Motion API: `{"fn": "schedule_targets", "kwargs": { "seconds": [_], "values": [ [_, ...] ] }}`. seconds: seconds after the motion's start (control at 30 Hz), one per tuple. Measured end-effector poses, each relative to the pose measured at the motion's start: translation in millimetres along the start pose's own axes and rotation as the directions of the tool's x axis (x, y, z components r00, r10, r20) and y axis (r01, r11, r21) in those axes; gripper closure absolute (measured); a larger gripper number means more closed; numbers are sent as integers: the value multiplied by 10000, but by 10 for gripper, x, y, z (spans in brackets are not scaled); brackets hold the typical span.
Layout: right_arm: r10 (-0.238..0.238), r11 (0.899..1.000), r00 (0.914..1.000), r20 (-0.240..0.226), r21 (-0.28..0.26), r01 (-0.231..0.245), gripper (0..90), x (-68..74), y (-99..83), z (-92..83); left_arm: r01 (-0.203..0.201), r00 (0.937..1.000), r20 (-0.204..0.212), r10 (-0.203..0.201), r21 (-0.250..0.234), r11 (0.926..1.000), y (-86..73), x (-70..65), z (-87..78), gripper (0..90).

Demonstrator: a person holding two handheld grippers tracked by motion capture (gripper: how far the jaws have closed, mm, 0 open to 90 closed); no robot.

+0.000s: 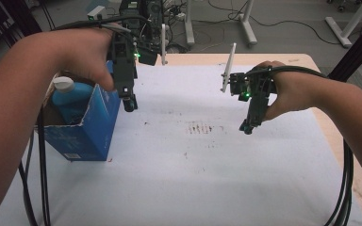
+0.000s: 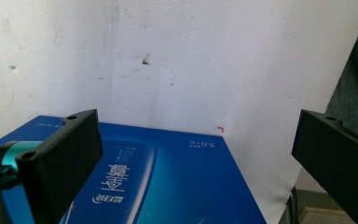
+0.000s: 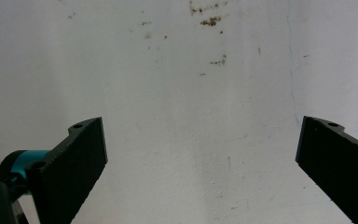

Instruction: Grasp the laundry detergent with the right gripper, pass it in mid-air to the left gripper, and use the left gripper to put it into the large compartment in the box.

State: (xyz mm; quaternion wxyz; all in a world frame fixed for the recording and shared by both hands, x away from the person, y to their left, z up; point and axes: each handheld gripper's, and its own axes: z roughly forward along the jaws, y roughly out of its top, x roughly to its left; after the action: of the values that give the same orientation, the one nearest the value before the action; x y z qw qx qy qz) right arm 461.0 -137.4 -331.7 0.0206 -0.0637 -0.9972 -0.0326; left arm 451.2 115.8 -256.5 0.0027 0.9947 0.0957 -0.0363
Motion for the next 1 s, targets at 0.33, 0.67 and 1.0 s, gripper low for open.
{"fn": "schedule_targets", "kwargs": {
  "seconds": [0.33,0.67,1.0],
  "values": [
    [5,10000,10000,5,-56,-5,11,-1,-35,-19,-196,9998,7,196,-81,9998,57,-28,-23,16],
    [138,9998,9999,88,-121,-137,12,-14,-98,-46,-233,9997,-30,233,-168,9996,76,-39,-73,16],
    [266,9996,9995,176,-138,-264,12,-32,-147,-53,-246,9997,-64,244,-251,9994,122,-24,-77,16]
  ]
}}
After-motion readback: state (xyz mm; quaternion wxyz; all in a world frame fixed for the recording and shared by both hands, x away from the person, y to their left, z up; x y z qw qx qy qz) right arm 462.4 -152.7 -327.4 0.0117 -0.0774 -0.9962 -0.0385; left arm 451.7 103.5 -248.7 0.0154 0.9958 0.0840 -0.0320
